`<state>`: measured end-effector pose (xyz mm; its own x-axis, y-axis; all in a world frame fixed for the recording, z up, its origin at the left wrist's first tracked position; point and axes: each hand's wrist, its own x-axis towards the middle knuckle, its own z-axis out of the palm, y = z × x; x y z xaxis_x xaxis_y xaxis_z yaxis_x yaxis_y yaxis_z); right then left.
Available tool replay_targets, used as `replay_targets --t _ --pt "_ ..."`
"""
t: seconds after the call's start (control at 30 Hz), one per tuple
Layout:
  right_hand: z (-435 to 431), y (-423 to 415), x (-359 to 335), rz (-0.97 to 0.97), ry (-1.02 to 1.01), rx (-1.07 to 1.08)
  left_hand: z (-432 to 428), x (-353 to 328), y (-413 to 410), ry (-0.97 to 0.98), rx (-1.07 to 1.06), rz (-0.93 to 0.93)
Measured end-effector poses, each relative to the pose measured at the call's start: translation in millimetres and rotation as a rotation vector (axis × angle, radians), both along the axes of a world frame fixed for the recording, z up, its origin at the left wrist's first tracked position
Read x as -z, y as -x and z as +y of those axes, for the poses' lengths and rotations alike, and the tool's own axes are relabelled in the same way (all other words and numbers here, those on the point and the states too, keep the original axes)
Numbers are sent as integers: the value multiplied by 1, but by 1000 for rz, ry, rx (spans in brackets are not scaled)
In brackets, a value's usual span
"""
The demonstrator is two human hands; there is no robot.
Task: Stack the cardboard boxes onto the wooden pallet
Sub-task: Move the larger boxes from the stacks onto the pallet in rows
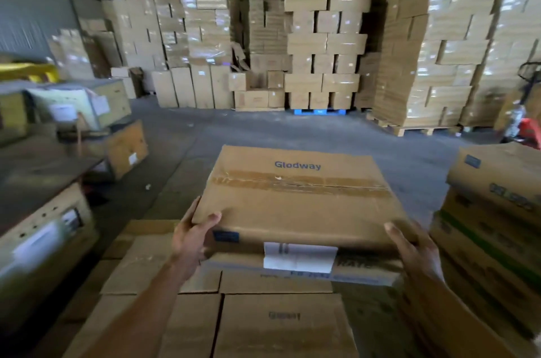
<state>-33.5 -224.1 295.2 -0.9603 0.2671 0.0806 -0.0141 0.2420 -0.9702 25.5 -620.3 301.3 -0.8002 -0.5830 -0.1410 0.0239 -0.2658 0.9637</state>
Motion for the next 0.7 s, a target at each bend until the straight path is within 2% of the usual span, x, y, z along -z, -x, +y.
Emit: replay_targets --t 0.33,0.53,0.7 --pt "-190 61 17 41 6 -141 -182 6 -7 -9 -36 16" --pt "-332 116 38 72 25 -126 -328 30 61 -47 14 6" --pt "-430 161 62 60 -56 -141 -437 56 116 -65 88 -83"
